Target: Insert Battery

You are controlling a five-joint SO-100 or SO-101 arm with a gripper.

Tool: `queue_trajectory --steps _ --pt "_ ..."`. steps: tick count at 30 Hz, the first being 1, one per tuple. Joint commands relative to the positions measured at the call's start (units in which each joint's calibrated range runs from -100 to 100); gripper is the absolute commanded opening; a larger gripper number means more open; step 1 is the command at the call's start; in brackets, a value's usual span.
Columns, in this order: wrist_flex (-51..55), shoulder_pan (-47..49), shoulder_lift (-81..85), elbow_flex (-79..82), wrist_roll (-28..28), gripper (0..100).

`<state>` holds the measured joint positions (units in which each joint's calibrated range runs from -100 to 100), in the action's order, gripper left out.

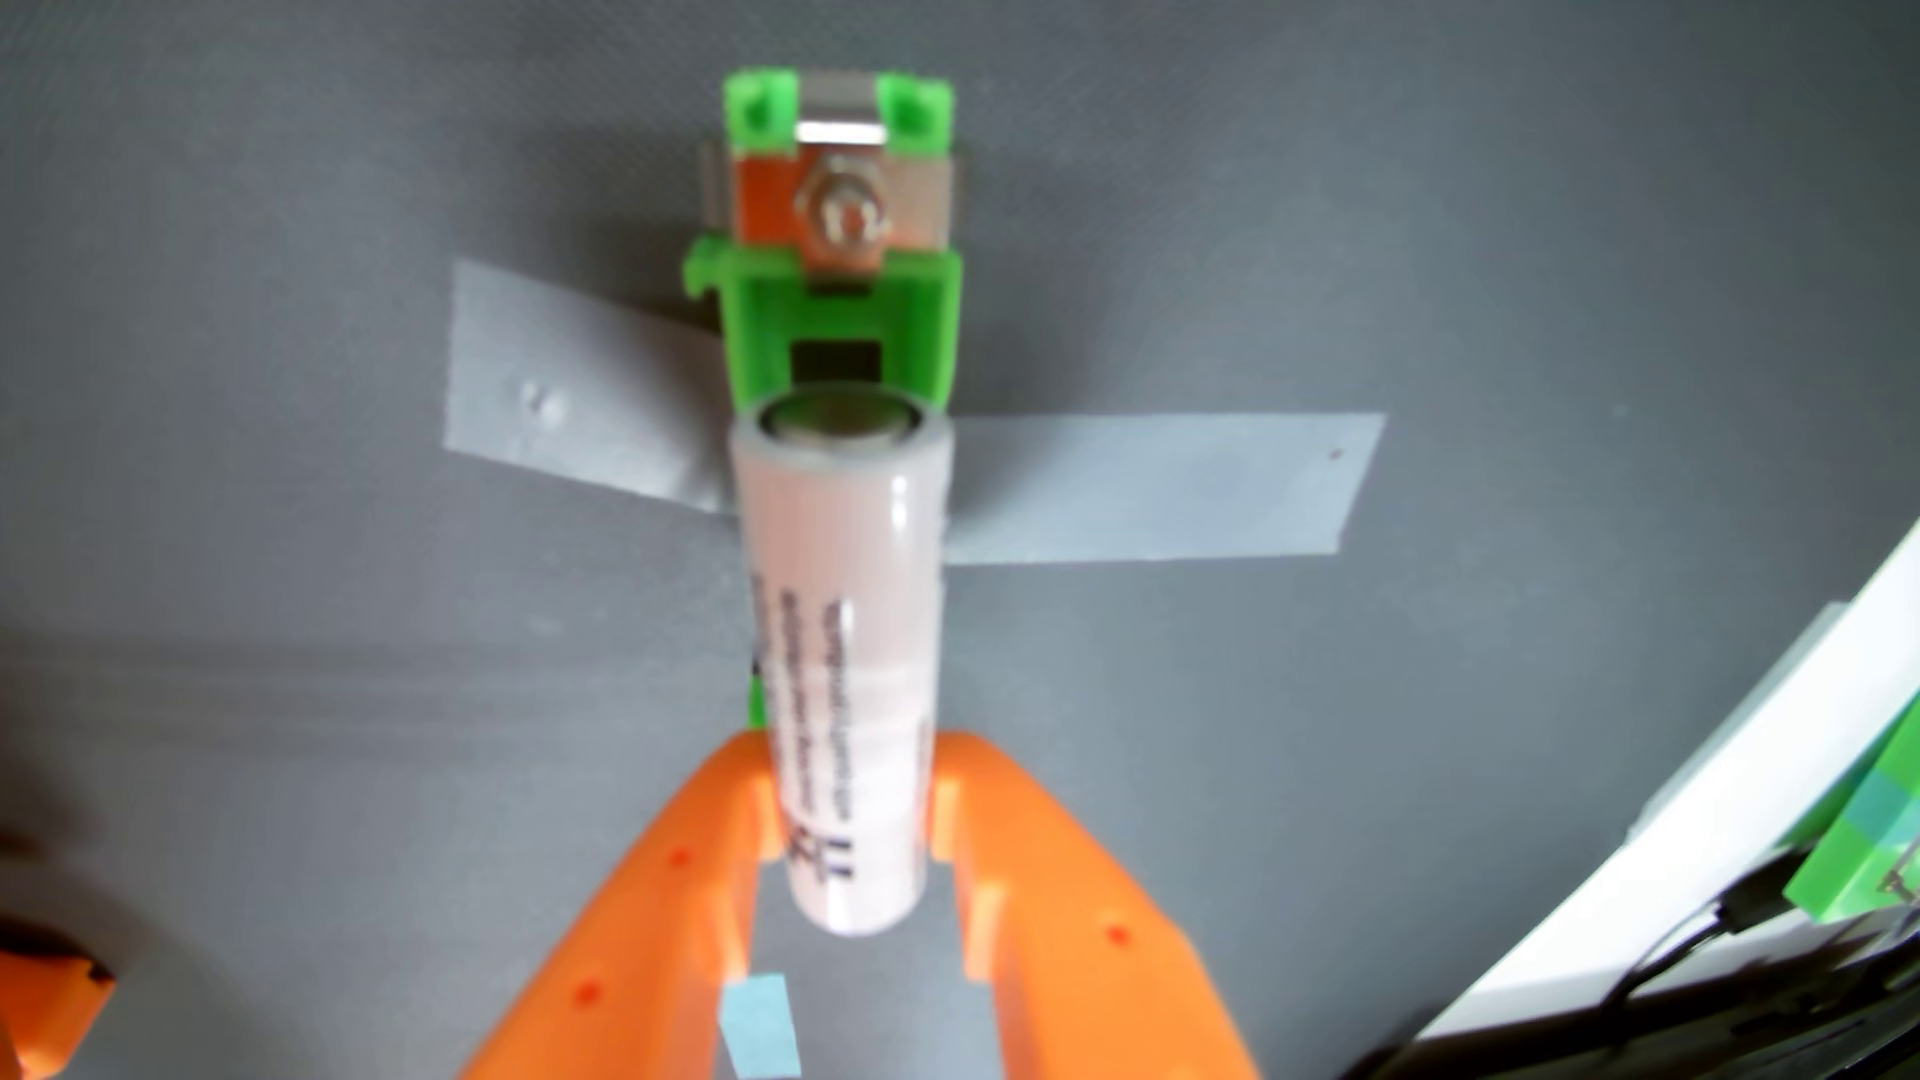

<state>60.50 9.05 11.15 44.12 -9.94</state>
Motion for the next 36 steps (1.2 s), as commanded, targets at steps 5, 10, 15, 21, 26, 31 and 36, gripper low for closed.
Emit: queue_trajectory --steps 5,10,15,21,26,31,36 --pt "-0.38 0.04 1.73 -0.22 -0.26 1" --pt "-0.38 0.16 1.4 -0.22 -0.26 1" --pt "-0.38 4.17 1.65 -0.22 -0.26 1" --pt "-0.38 3.22 1.82 -0.22 -0.26 1" --pt "-0.38 1.69 1.82 -0.31 -0.26 1" --pt "-0.38 1.69 1.9 -0.58 -0.26 1" --pt "-0.38 1.69 1.9 -0.4 -0.26 1"
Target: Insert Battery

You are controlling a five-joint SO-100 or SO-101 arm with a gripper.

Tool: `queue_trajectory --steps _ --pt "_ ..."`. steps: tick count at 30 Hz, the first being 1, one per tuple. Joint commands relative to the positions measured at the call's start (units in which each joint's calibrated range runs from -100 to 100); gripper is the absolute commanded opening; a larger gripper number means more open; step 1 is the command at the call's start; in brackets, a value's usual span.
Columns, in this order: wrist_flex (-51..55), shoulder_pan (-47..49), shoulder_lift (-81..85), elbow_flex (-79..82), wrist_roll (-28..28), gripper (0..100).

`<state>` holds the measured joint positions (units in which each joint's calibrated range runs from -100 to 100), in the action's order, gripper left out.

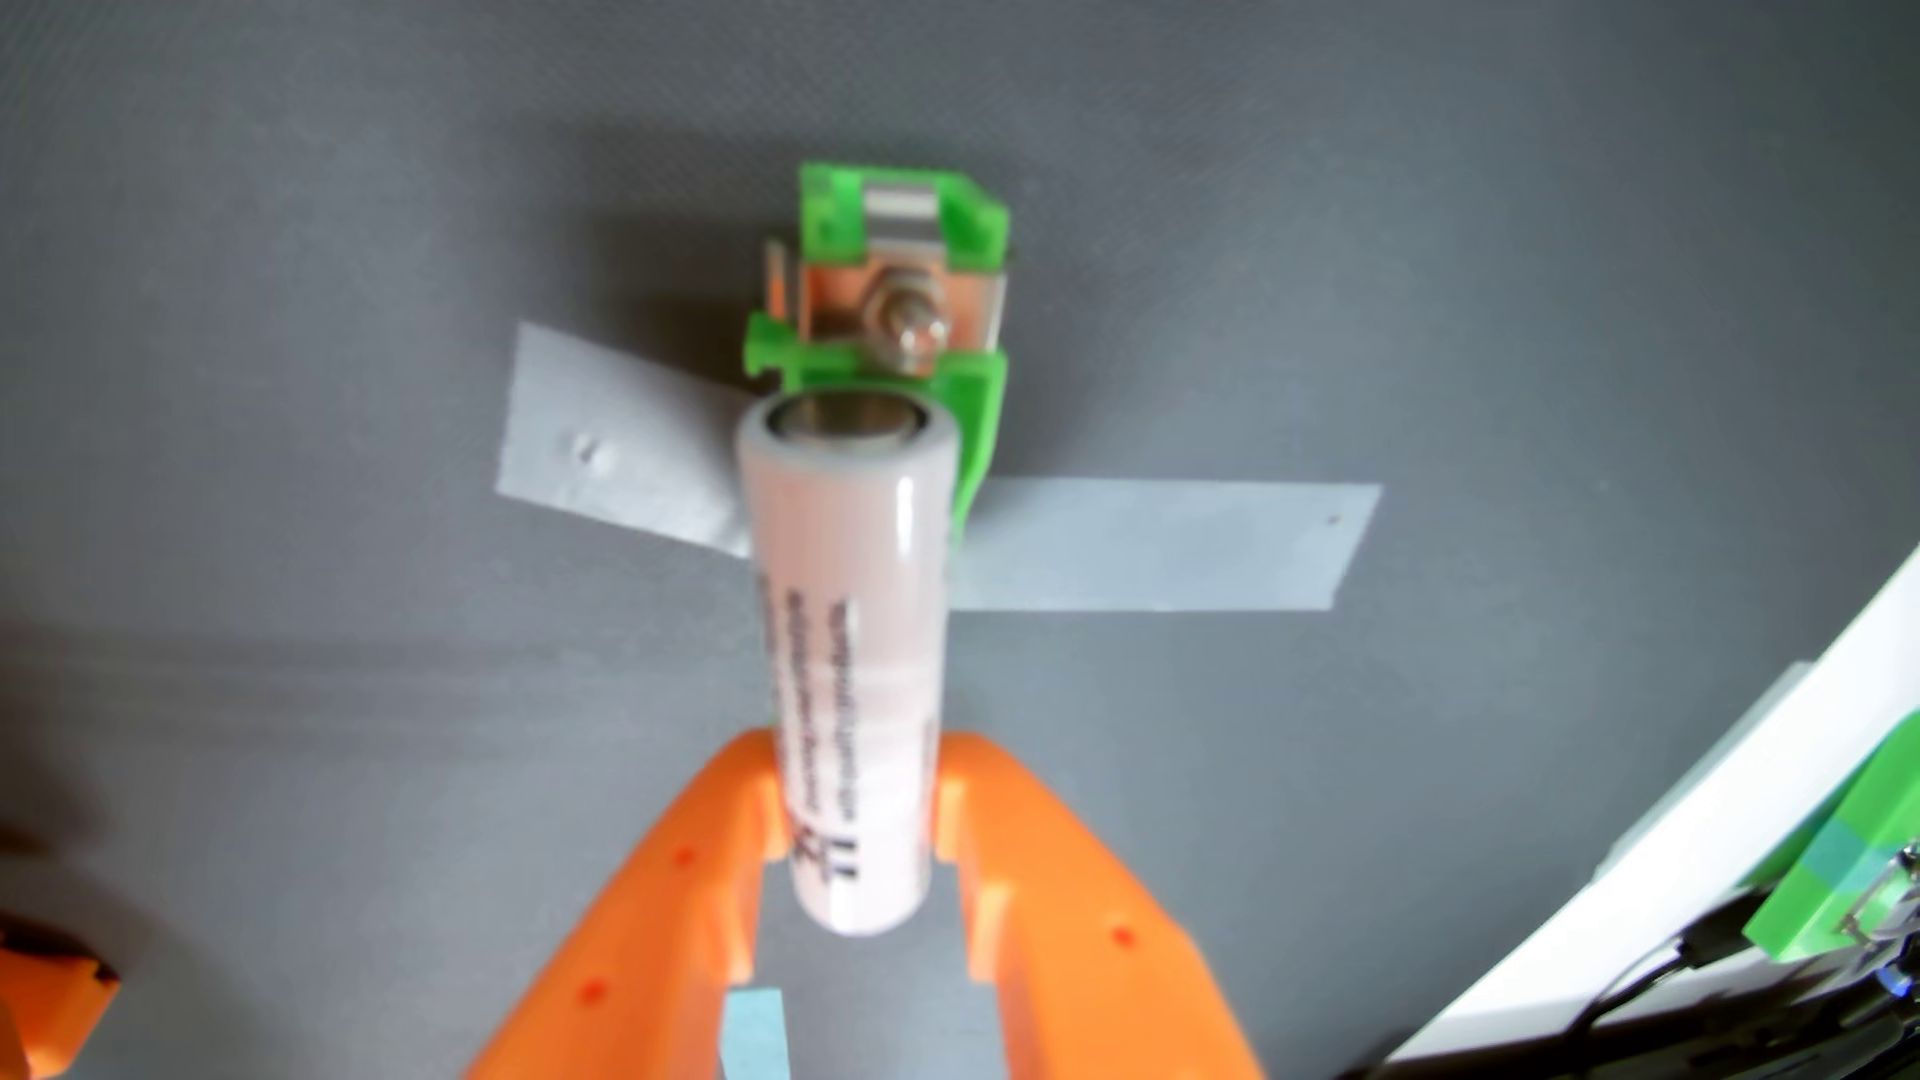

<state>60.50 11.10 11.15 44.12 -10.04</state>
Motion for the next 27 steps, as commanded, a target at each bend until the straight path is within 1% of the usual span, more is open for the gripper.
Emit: queue_trajectory --steps 1,7,15,21,27 --pt "-0.38 -0.48 1.9 -0.31 -0.16 1" --pt "-0.38 -4.14 1.9 -0.31 -0.16 1" --pt "-0.38 -2.84 1.9 -0.31 -0.16 1" --pt "-0.38 2.12 1.9 -0.31 0.1 1" --pt "-0.38 0.94 1.9 -0.31 -0.11 1"
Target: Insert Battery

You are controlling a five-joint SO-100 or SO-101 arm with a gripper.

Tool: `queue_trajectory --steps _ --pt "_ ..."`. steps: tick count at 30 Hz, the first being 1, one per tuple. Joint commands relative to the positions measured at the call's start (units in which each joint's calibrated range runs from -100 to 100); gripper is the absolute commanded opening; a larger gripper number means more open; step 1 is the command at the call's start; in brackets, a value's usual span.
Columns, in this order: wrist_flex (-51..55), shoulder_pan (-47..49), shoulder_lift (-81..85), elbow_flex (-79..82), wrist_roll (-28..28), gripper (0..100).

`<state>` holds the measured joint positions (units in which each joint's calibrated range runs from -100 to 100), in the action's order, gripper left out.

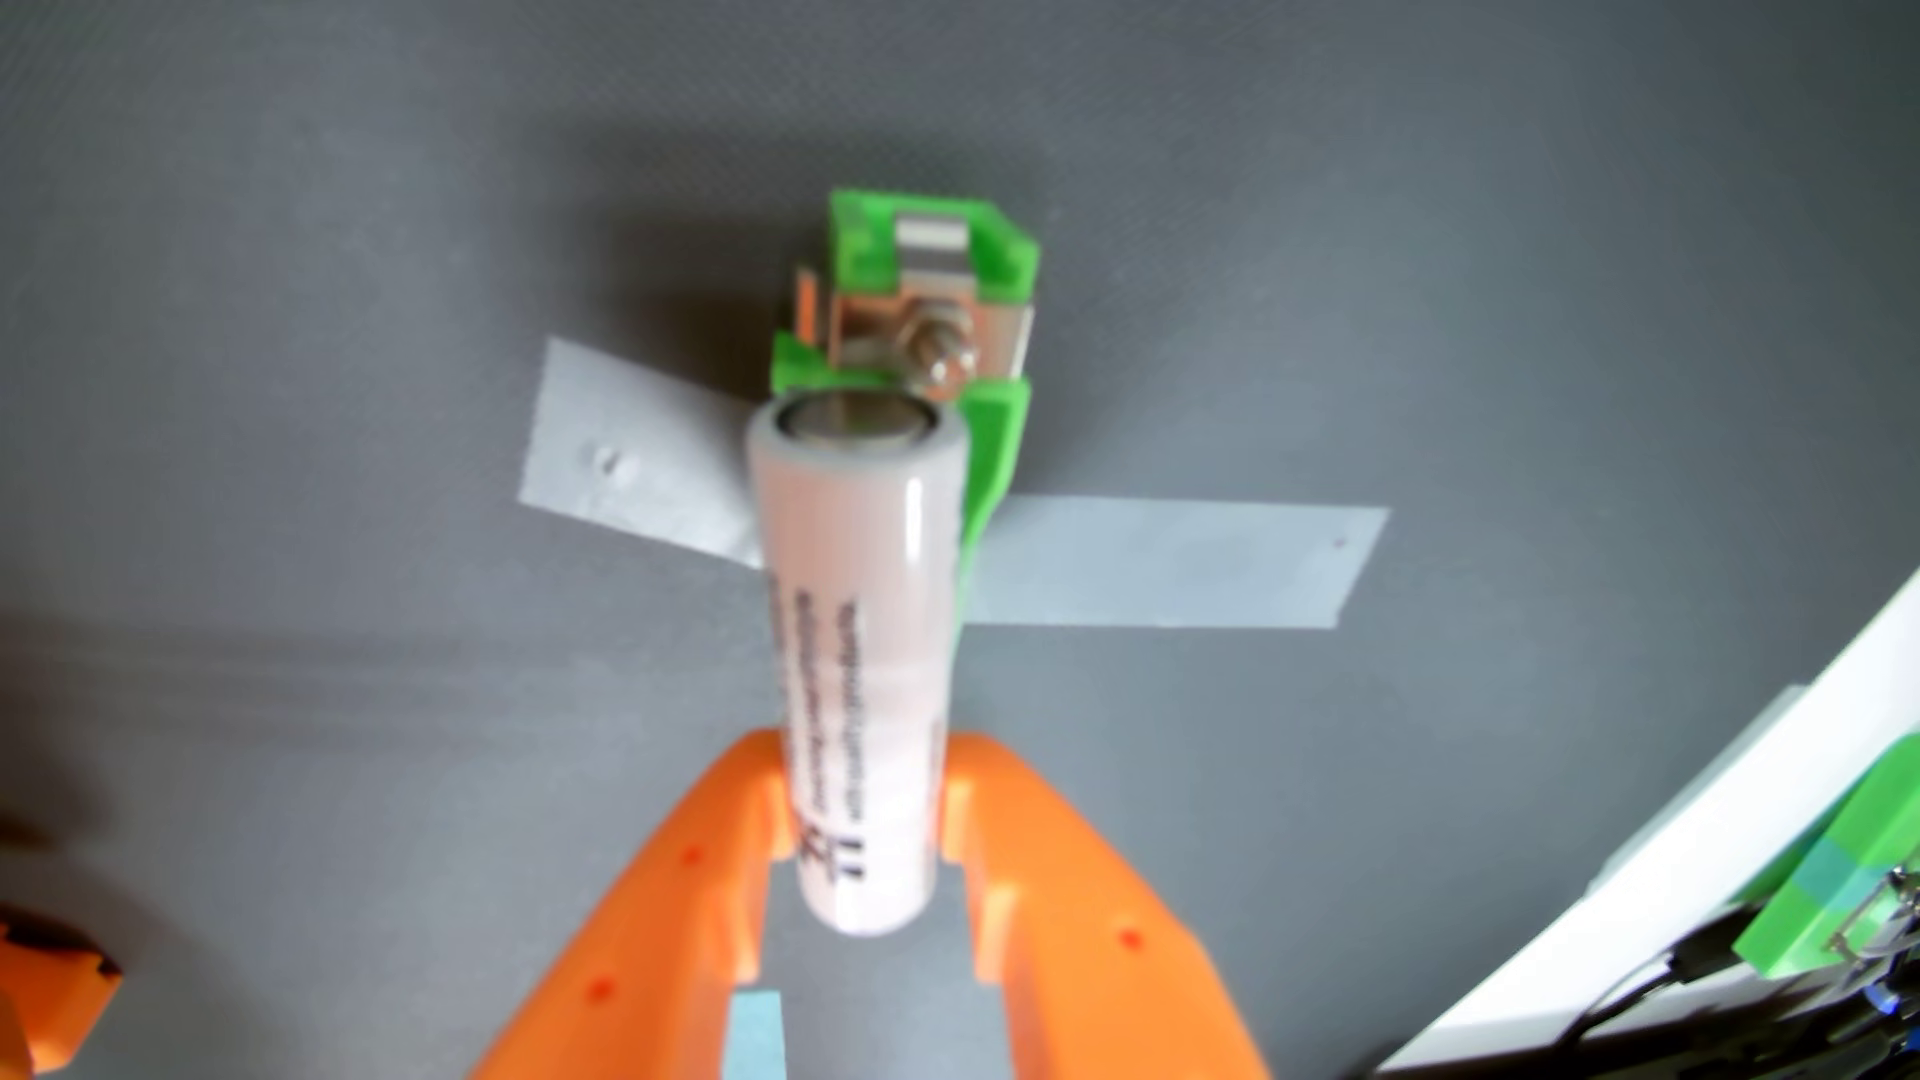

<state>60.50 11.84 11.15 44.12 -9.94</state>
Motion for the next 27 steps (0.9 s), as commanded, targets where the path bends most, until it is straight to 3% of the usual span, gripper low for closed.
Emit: queue_trajectory --steps 1,27 --pt "-0.38 0.2 1.9 -0.31 -0.21 1" --pt "-0.38 -3.34 1.9 -0.4 -0.31 1"
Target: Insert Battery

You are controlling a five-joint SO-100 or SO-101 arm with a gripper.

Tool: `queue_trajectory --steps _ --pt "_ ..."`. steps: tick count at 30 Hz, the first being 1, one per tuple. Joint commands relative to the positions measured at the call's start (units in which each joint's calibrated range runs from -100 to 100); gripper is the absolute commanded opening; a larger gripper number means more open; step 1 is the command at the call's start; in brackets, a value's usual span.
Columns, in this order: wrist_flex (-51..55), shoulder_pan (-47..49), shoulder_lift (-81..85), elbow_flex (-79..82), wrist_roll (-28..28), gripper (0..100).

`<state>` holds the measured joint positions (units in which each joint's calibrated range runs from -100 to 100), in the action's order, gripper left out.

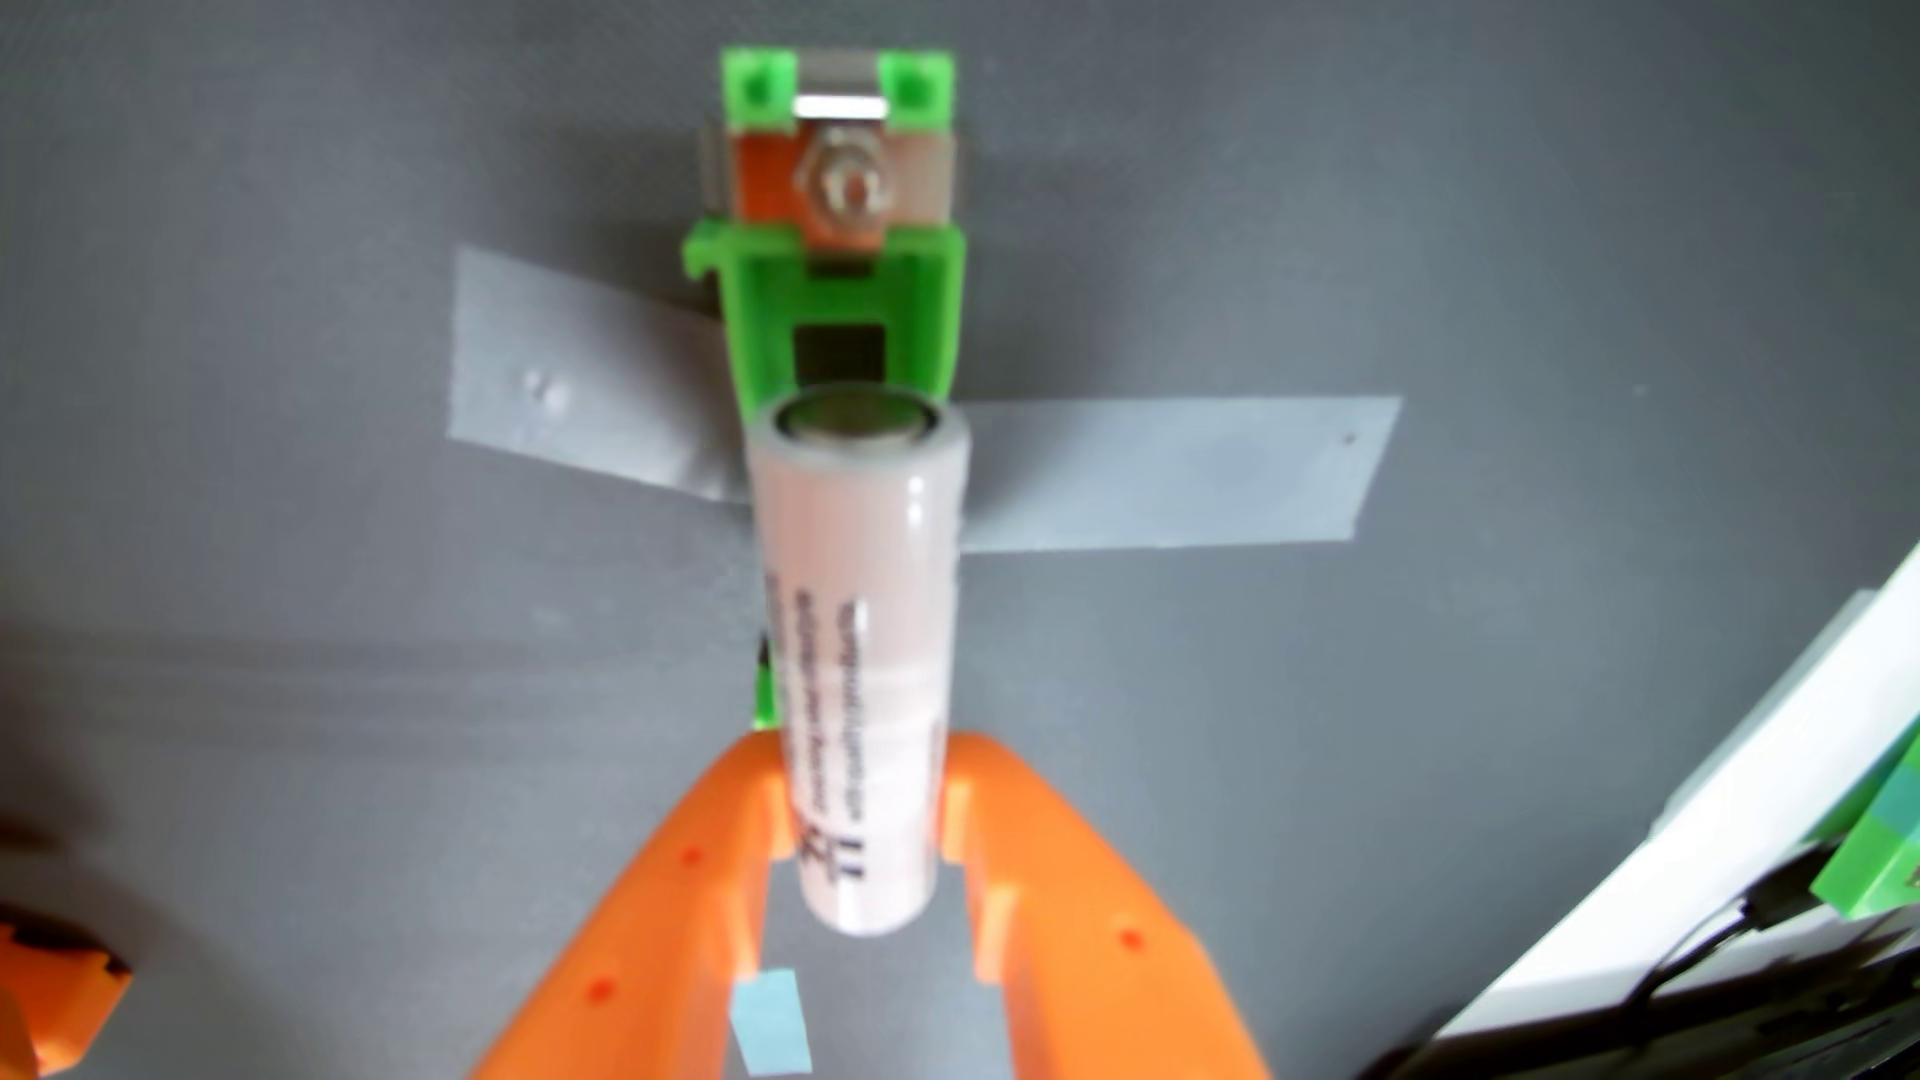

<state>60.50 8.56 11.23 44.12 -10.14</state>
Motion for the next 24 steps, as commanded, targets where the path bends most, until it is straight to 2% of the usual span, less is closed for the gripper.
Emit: queue_trajectory --steps 1,24 --pt "-0.38 -0.06 1.82 -0.4 -0.11 1" --pt "-2.5 0.06 1.65 0.86 -0.11 1"
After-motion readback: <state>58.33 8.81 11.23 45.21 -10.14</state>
